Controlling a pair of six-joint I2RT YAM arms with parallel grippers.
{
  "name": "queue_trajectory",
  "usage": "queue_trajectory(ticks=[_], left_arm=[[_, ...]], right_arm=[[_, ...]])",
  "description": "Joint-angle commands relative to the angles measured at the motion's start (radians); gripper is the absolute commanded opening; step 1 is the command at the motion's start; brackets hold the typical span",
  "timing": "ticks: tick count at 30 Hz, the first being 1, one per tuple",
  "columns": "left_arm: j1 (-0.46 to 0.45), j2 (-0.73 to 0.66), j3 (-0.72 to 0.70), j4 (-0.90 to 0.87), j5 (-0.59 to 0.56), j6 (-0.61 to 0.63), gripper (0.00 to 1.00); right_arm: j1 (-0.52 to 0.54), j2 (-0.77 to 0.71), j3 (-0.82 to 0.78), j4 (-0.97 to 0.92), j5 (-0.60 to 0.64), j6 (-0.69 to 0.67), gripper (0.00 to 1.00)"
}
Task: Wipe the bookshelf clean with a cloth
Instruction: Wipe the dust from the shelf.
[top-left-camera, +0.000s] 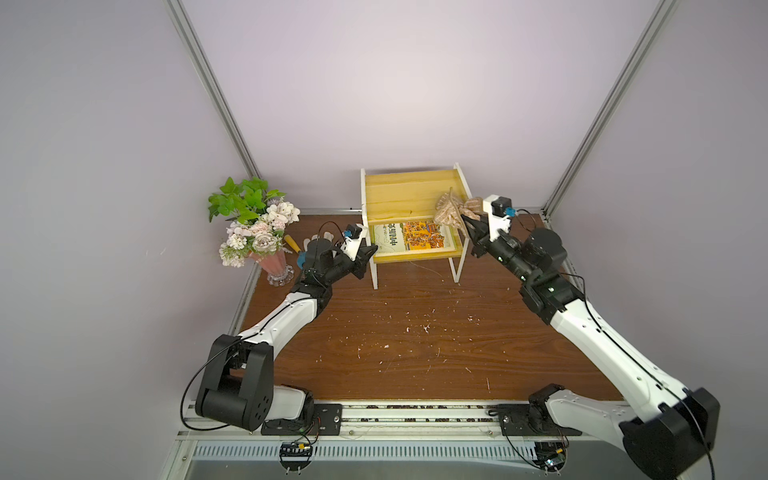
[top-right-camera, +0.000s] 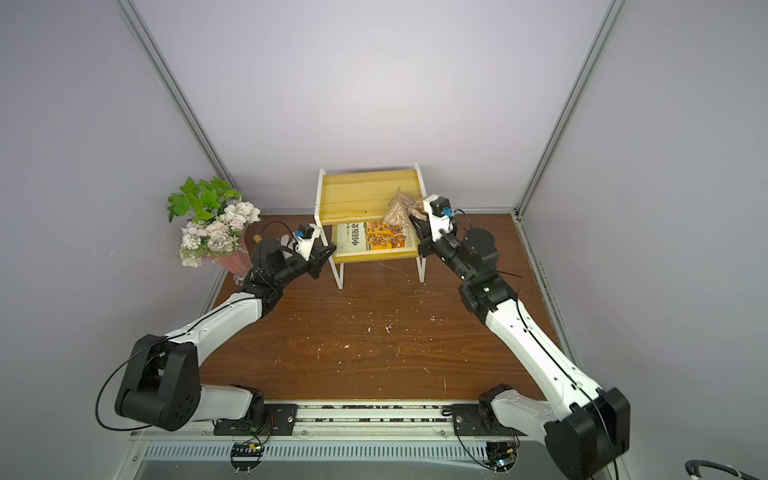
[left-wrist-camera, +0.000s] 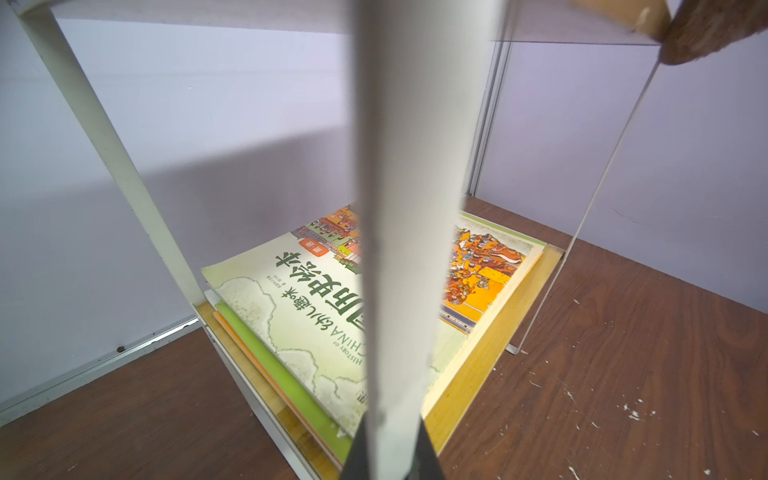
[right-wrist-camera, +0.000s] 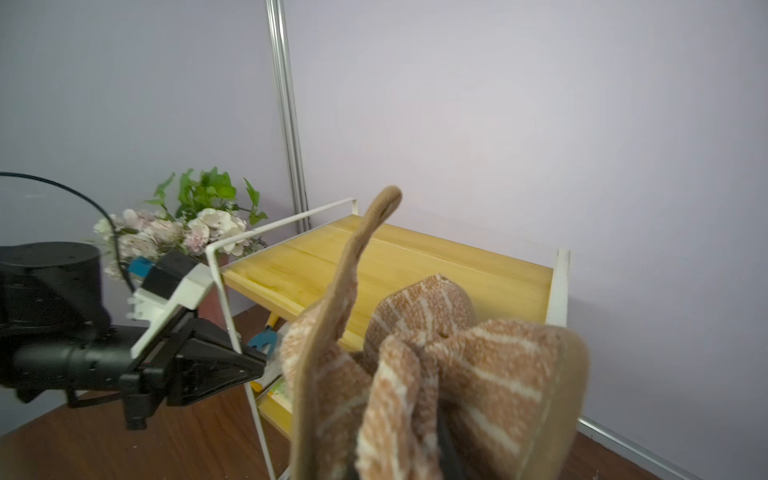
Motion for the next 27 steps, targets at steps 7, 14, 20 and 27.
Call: queue_trajectory(ticks=[7,14,20,27], left_arm=[[0.013,-0.035,0.02,0.008,-0.013,-0.003,0.0],[0.012,0.001,0.046,0.002,0.019,-0.019,0.0],[0.014,-0.006,0.04,-0.021,0.023,-0.002,0.0],[0.021,-0.011,0.031,-0.019,0.012,0.015,0.0]], right_arm=[[0.027,0.0,0.007,-0.149,0.483,-0.25,0.0],[0.233,0.198,0.17,-0.131,0.203,-0.259,0.0],[0.278,0.236,0.224,-0.159,0.424,-0.355,0.0],[0.02,-0.076,-0.044,-0.256,0.371,-0.324,0.0]])
